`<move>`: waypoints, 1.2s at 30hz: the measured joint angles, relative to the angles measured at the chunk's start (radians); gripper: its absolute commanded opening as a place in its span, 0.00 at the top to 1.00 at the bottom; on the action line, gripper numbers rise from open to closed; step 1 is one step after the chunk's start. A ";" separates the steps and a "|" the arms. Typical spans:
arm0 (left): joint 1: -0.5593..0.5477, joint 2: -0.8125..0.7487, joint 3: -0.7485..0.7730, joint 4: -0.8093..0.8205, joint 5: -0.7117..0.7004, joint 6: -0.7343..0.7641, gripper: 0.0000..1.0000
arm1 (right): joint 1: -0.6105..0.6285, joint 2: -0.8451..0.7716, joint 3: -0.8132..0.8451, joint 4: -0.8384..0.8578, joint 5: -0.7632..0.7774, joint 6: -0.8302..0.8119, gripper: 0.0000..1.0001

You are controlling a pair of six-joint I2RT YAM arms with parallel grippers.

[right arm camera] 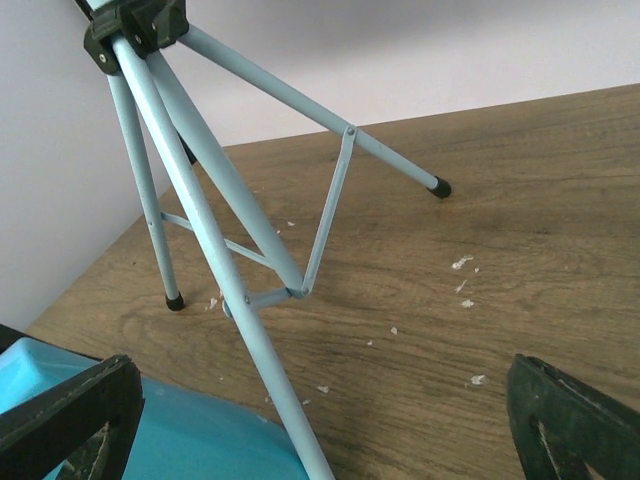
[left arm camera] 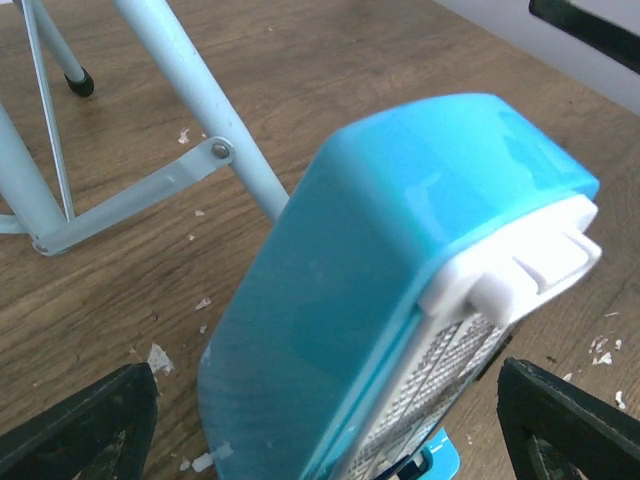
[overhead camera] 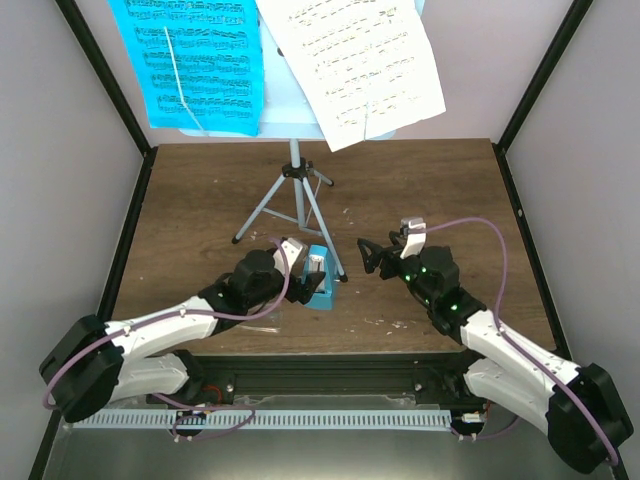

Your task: Pack up the instrument practice props

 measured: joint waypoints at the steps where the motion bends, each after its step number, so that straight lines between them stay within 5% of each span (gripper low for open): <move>1: 0.000 0.005 0.002 0.008 -0.001 0.001 0.13 | 0.000 0.000 -0.008 0.007 -0.002 0.000 0.00; 12: -0.003 0.013 0.003 0.030 0.002 0.016 0.37 | 0.000 -0.001 -0.048 0.037 -0.015 0.000 0.00; 36: -0.002 -0.023 -0.011 0.033 0.012 -0.005 0.55 | 0.000 -0.001 -0.051 0.043 -0.015 0.000 0.00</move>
